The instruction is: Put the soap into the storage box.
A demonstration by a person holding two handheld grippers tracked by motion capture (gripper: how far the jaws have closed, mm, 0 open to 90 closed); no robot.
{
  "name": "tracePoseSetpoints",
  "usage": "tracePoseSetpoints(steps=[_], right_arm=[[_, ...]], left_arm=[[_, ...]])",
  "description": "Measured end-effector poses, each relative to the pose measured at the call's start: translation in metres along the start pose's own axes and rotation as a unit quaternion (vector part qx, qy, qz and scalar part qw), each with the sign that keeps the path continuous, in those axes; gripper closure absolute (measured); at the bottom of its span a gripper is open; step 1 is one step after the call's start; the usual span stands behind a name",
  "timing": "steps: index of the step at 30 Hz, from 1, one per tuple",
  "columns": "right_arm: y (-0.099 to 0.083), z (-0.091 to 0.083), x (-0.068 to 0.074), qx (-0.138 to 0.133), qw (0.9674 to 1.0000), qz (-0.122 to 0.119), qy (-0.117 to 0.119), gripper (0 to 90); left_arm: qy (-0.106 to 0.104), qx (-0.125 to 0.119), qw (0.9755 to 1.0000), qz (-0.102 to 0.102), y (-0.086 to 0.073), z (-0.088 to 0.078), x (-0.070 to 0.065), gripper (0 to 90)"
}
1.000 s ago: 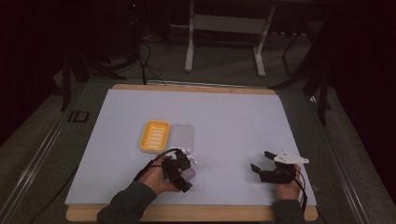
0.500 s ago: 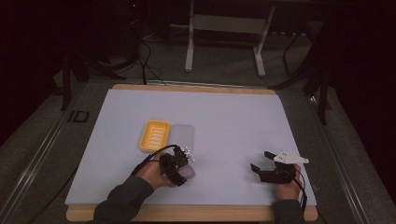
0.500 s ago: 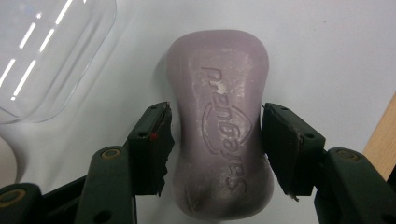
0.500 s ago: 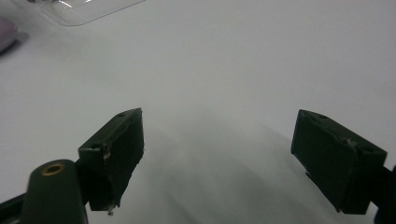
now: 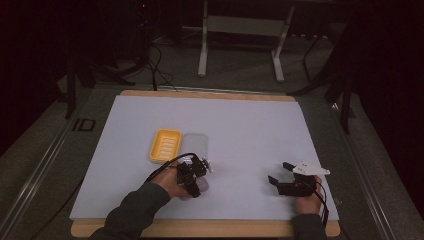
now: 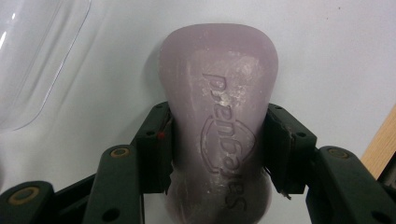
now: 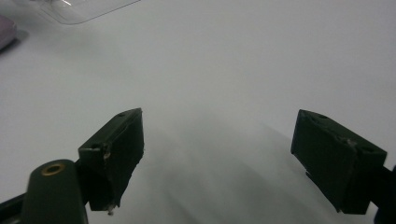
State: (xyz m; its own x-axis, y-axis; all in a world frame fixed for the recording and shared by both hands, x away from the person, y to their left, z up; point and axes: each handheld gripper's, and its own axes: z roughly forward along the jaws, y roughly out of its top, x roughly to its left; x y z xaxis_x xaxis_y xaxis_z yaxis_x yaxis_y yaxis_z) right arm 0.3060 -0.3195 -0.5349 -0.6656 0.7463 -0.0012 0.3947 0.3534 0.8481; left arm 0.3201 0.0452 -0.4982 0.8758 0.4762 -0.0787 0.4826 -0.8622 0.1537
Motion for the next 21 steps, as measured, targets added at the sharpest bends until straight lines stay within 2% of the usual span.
tracePoseSetpoints(steps=[9,12,17,21], right_arm=[[0.0,0.0,0.0001,0.001,1.0,0.0,0.0,16.9],[0.0001,0.0,0.0001,0.001,1.0,0.0,0.001,16.9],[0.0001,0.0,0.0002,0.001,1.0,0.0,0.0,16.9],[0.0001,0.0001,0.0002,0.001,1.0,-0.001,0.0,16.8]], left_arm=[[0.005,0.016,0.9995,0.026,0.0024,-0.001,-0.0012,50.0],[0.002,0.016,0.9995,0.028,0.0016,-0.0011,-0.0005,50.1],[0.009,0.02,0.9992,0.032,0.0004,-0.0024,0.0012,50.1],[0.01,0.018,0.9994,0.028,-0.001,-0.0035,0.0031,50.2]])
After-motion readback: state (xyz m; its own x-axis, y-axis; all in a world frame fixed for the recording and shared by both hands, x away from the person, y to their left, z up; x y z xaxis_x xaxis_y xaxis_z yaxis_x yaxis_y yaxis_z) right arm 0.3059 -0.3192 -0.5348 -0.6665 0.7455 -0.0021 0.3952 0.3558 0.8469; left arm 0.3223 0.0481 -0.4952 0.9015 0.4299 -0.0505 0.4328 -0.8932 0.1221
